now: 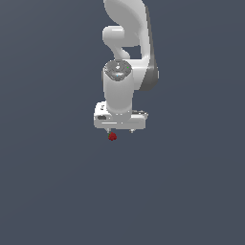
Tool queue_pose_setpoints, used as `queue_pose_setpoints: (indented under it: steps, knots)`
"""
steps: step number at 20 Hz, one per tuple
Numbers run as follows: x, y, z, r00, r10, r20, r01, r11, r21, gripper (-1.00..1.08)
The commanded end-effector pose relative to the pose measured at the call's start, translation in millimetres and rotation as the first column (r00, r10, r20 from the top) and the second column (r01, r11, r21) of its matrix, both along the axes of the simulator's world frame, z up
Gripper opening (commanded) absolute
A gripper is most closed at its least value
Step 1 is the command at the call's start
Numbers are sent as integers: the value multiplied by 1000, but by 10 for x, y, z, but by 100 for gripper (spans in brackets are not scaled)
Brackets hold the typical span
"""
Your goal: Pick up the object and move it to a goal position.
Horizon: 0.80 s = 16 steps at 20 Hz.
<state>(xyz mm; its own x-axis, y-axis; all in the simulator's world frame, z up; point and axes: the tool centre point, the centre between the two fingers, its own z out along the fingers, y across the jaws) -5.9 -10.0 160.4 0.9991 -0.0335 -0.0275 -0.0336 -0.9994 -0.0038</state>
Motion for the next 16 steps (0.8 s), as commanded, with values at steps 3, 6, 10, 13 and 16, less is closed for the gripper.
queue_pose_setpoints:
  steps: [3,6,10,13,16]
  knots:
    - [5,-5,10,1000,0,2,0,1000,2,100]
    - [34,-28,62,1000,-2,13,2,1000,11,100]
    - [73,-55,137,1000,-9,28,8,1000,24,100]
    - [77,-55,145,1000,-11,28,10,1000,25,100]
    - [68,-60,128,1000,-3,27,3,1000,23,100]
